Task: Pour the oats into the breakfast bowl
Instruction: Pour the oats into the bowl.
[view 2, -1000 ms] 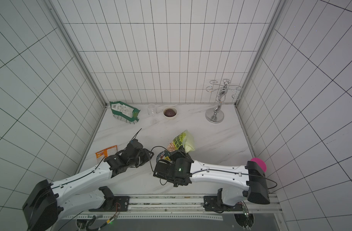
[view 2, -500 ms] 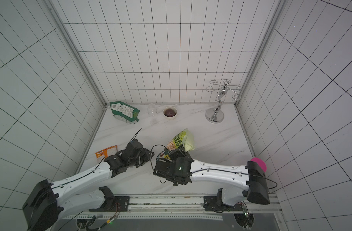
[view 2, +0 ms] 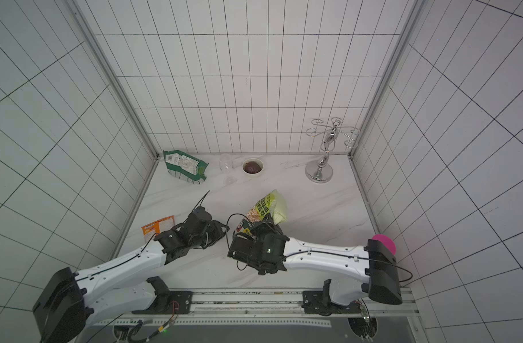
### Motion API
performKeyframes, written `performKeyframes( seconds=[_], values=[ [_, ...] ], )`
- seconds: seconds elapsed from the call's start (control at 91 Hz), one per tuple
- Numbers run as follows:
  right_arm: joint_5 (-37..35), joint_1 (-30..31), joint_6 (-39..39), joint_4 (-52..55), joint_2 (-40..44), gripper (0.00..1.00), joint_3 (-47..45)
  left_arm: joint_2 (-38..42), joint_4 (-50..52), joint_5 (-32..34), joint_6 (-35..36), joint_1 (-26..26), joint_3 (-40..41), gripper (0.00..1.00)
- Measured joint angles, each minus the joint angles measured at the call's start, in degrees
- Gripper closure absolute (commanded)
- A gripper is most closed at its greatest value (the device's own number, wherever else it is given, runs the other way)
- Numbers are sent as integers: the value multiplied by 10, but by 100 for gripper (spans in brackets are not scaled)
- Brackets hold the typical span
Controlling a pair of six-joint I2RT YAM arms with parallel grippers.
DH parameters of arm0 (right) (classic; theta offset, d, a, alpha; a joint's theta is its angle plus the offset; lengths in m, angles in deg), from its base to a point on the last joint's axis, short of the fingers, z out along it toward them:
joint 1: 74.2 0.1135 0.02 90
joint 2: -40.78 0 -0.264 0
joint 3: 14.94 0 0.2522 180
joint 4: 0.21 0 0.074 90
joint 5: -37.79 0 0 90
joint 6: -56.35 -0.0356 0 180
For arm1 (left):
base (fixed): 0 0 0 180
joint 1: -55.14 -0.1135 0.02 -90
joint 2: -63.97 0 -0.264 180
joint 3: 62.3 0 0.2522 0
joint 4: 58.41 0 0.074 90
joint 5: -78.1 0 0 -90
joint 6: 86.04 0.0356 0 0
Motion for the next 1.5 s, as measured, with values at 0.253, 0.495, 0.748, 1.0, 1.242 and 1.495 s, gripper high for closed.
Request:
performKeyframes(
  seconds=[0.253,0.495,0.748,1.0,1.242,1.495],
  values=[
    [-1,0,19,-19,2,100,-2,2,0,0,-2,0,0,63],
    [-9,5,36,-34,21,100,-21,2,0,0,-2,0,0,64],
    [-16,8,42,-44,24,100,-27,2,-4,0,-6,2,0,64],
    [-19,7,55,-58,43,100,-34,2,-4,0,-9,4,3,65],
    [-21,4,56,-63,50,100,-43,2,-4,0,-10,8,3,65],
    [-21,0,54,-61,55,100,-49,0,-4,0,-12,9,3,65]
  ],
)
